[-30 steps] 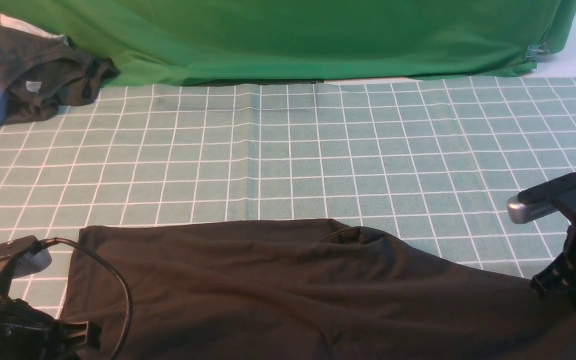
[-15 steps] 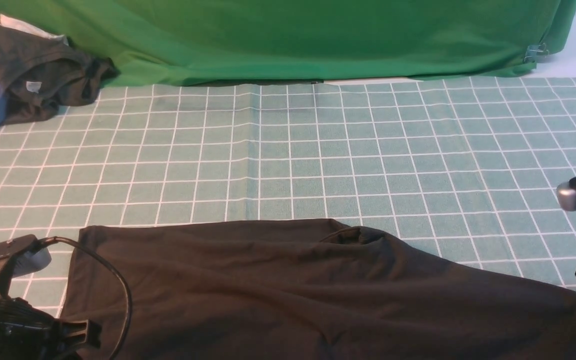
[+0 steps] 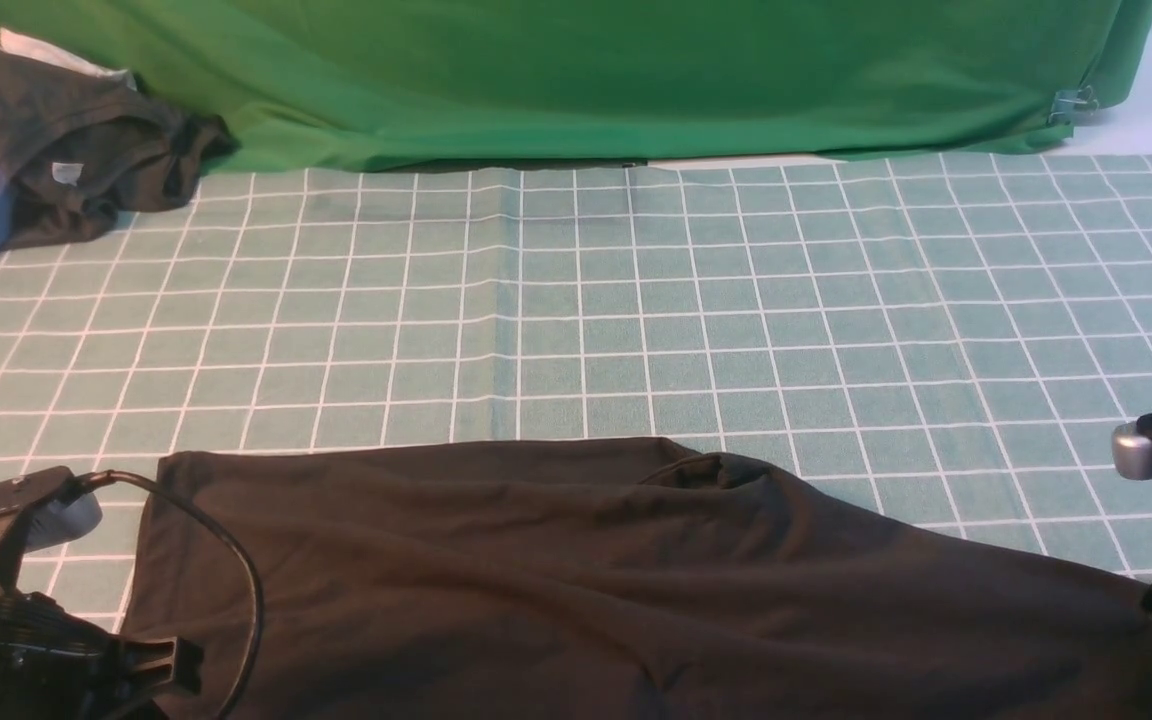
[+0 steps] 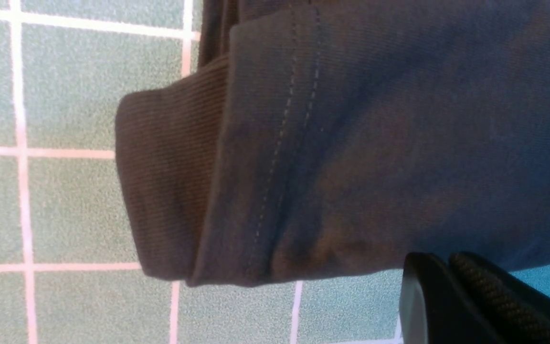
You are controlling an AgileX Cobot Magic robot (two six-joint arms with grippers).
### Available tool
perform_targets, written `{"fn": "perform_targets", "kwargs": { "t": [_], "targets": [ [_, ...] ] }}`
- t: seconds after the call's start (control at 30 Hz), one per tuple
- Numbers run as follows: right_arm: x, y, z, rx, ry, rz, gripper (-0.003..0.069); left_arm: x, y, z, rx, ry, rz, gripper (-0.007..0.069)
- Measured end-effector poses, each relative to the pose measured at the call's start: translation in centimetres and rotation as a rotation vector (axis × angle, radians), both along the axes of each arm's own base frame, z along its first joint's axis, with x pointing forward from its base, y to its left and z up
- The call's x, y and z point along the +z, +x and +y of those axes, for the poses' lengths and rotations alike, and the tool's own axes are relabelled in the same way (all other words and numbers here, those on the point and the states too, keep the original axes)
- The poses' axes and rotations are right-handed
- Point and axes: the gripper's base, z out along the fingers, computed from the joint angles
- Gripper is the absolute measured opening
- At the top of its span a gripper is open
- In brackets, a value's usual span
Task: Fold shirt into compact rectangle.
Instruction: 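Pull the folded dark garment lengthwise by its ends to straighten it flat on the table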
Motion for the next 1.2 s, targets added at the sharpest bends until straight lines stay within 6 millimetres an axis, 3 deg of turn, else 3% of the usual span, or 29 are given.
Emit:
{"fn": "perform_targets", "kwargs": {
  "t": [0.13,0.27,0.47,0.57,0.7,0.73,0.9,1.03,1.2],
  "targets": [
    [0.0,0.1,0.1,0.016,0.009,-0.011,0.0115,0.0,0.1,0.0,0.002,0.002,-0.007,0.0007],
    [0.3,0.0,0.1,0.015,0.013,-0.021,0.0051,0.0,0.1,0.0,0.002,0.002,-0.007,0.0007],
    [3.2,-0.5,-0.1,-0.013,0.016,-0.174,0.0063,0.0,0.1,0.0,0.002,0.002,-0.007,0.0007],
    [3.6,-0.4,-0.6,-0.033,0.015,-0.215,0.0102,0.0,0.1,0.0,0.002,0.002,-0.007,0.0007],
    [2.8,-0.1,-1.5,-0.065,0.004,-0.190,0.0190,0.0,0.1,0.0,0.002,0.002,-0.008,0.0007],
    [2.1,0.2,-2.2,-0.090,0.000,-0.169,0.0260,0.0,0.1,0.0,0.002,0.002,-0.008,0.0007],
    [0.9,0.7,-3.5,-0.135,-0.043,-0.153,0.0397,0.0,0.1,0.0,0.002,0.002,-0.008,0.0008],
    [0.9,0.8,-4.0,-0.160,-0.095,-0.159,0.0398,0.0,0.1,0.0,0.002,0.002,-0.008,0.0008],
    [2.7,0.4,-4.3,-0.201,-0.121,-0.157,0.0295,0.0,0.1,0.0,0.002,0.002,-0.008,0.0011]
  ]
}}
